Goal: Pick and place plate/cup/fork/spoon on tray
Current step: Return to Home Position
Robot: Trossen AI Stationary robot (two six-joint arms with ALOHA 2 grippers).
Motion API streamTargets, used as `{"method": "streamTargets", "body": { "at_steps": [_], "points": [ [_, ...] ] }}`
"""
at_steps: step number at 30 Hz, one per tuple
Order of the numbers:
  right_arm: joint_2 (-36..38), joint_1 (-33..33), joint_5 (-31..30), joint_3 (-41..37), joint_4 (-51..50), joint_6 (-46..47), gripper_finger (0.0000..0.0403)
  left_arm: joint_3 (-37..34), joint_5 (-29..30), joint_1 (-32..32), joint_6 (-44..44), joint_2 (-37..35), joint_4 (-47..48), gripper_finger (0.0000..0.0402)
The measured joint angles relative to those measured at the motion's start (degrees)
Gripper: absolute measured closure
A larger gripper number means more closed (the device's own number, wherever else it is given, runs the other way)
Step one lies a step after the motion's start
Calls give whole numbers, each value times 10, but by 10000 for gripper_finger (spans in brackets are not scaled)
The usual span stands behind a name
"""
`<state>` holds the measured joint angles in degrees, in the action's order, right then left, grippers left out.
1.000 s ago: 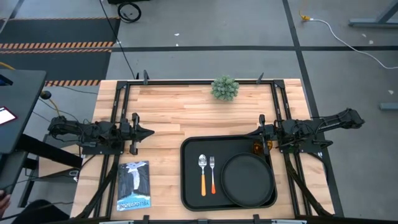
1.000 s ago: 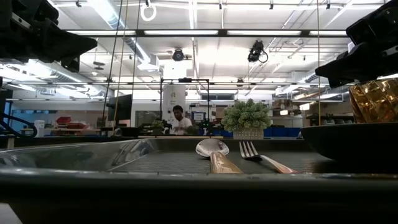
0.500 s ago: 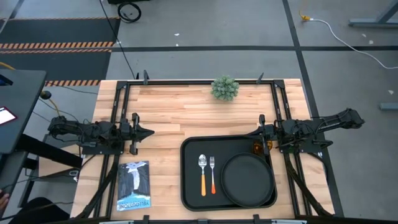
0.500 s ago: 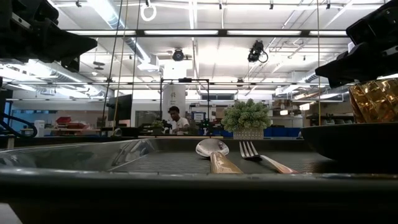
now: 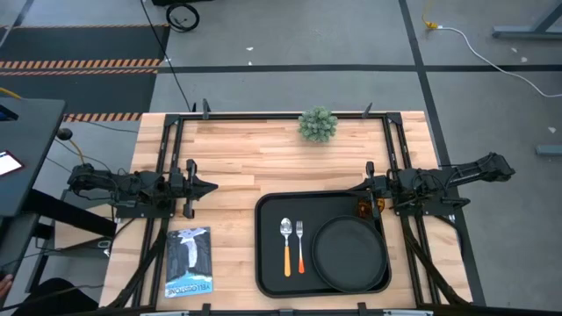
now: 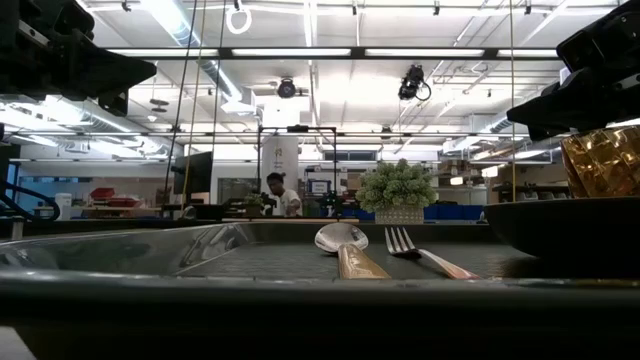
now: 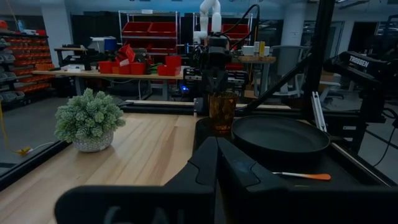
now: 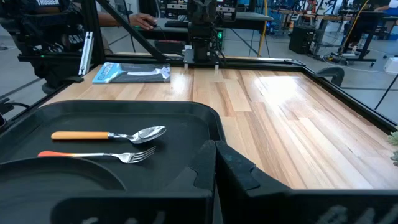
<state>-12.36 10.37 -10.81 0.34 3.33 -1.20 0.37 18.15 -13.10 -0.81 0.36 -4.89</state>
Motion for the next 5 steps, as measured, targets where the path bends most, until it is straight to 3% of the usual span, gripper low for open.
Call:
{"method": "streamTargets", "body": {
  "at_steps": [5],
  "points": [
    [0, 0, 0, 0, 0, 0, 387, 0, 0, 0, 0, 0, 0, 392]
  ]
}}
